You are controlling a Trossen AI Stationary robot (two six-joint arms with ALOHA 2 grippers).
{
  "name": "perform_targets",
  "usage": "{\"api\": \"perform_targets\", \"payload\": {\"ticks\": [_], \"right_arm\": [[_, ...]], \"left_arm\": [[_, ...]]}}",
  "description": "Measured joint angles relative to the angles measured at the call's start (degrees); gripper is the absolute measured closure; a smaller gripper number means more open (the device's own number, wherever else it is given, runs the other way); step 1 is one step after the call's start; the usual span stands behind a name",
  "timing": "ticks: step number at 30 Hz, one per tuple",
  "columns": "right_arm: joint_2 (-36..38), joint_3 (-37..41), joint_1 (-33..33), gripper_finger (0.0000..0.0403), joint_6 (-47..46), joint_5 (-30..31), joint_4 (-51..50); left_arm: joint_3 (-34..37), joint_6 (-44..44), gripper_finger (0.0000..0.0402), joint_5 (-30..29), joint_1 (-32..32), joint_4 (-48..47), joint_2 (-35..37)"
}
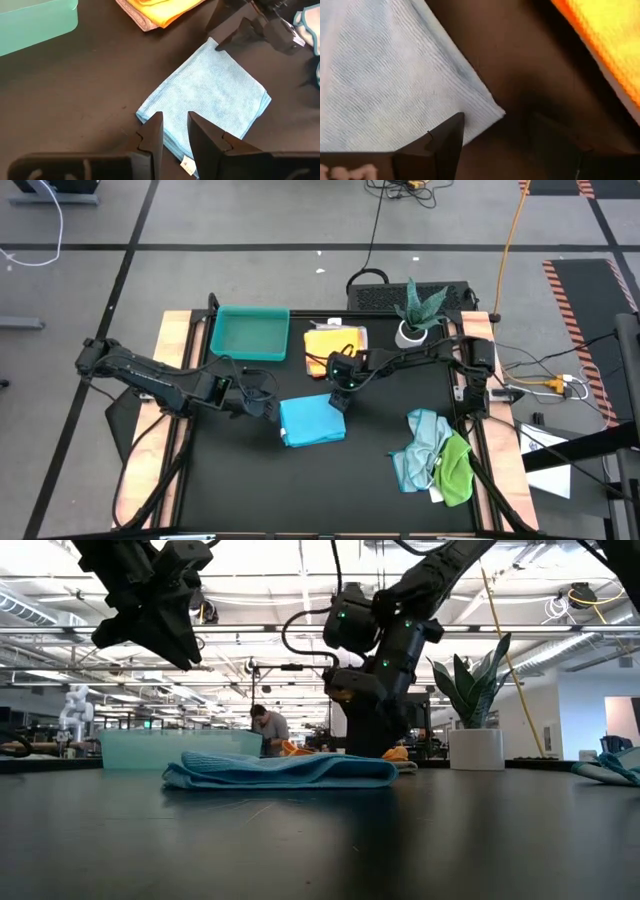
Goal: Fold microfiber towels
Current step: Stack the folded blue microfiber towel on top of the folded gray microfiber towel
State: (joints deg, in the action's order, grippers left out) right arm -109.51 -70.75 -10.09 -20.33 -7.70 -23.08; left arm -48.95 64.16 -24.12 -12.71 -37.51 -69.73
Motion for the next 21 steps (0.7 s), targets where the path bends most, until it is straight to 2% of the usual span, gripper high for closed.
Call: {"api": "perform_targets", "payload": {"ticks": [9,18,21], "right_arm": [[0.61,8.74,-0.4,0.019,-7.76,-4.79,14.84],[0.37,12.14,0.31,0.0191,-10.97,-5.97,20.52],[0.29,12.16,0.31,0.0206,-11.96,-6.04,21.98]], "left_arm": [[0.0,0.0,0.0311,0.0,0.0,0.02,0.0],[0.0,0.08,0.0311,0.0,0.0,0.01,0.0],[0.0,0.38,0.0311,0.0,0.0,0.02,0.0]]}}
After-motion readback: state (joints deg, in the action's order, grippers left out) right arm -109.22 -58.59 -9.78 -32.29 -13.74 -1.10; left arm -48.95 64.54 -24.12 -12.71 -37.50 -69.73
